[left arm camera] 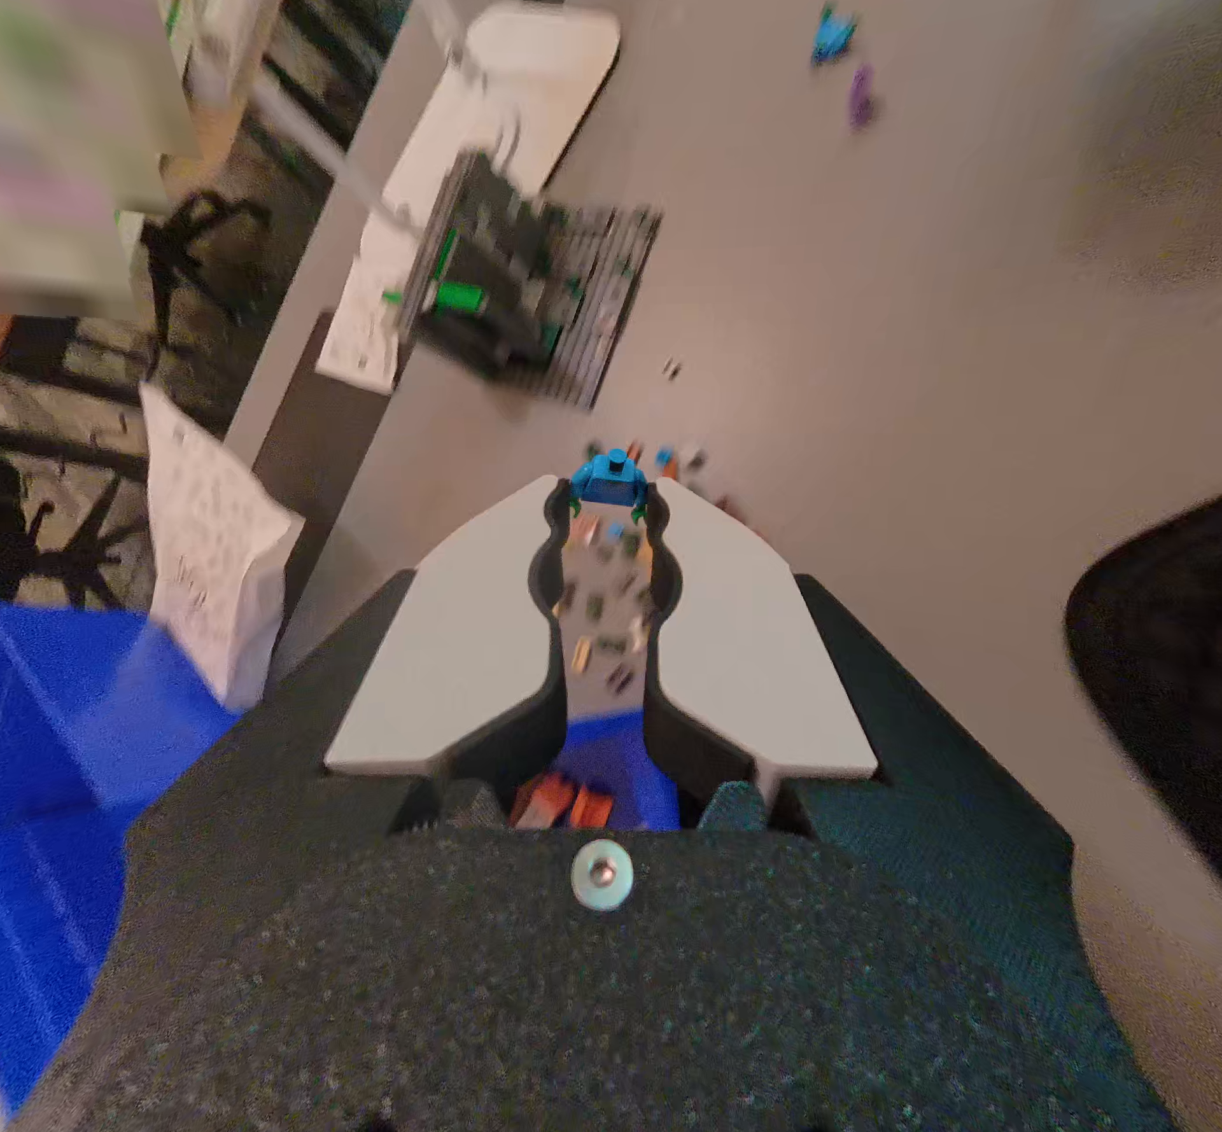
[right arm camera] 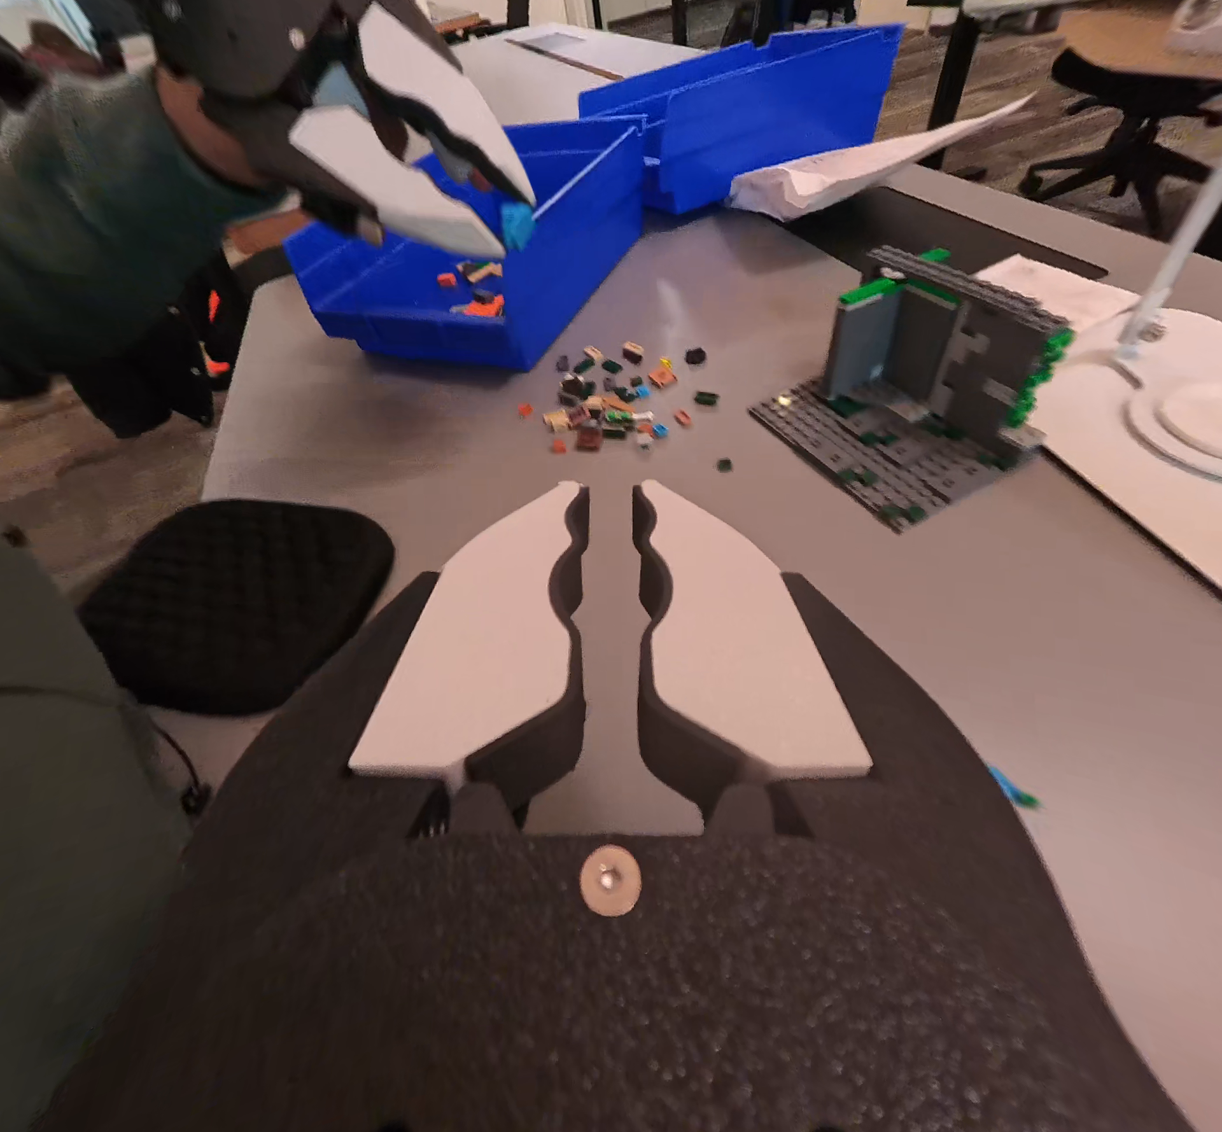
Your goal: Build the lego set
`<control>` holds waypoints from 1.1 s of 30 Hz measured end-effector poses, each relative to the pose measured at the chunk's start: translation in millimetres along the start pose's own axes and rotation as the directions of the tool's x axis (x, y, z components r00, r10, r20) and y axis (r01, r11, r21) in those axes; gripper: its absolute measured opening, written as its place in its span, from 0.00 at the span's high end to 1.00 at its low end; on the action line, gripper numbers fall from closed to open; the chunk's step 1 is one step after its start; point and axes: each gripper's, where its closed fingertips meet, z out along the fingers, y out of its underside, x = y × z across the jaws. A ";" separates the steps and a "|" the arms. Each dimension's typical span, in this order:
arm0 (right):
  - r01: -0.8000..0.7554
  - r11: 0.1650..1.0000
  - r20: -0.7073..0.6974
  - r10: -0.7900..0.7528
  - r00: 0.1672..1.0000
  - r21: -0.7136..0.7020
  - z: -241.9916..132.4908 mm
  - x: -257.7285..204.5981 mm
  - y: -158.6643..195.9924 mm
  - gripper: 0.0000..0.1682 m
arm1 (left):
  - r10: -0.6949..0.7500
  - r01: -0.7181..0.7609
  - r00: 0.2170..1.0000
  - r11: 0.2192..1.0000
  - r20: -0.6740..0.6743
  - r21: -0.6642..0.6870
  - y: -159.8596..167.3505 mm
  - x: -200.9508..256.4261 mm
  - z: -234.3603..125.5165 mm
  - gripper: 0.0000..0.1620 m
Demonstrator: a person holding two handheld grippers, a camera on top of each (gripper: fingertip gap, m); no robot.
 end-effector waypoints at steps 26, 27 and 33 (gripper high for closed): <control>-0.344 0.934 0.035 0.349 0.937 -0.099 35.6 -6.9 20.6 0.91 | 0.072 -0.086 0.993 0.983 0.090 0.162 -89.7 99.4 84.0 0.86; -0.333 0.938 0.025 0.336 0.941 -0.098 34.5 -5.6 20.8 0.93 | 0.075 -0.091 0.992 0.982 0.100 0.167 -91.2 99.7 83.7 0.86; -0.269 0.951 0.023 0.275 0.961 -0.150 31.8 -3.5 26.5 0.95 | 0.054 -0.070 0.995 0.979 0.087 0.192 -92.9 103.3 84.3 0.87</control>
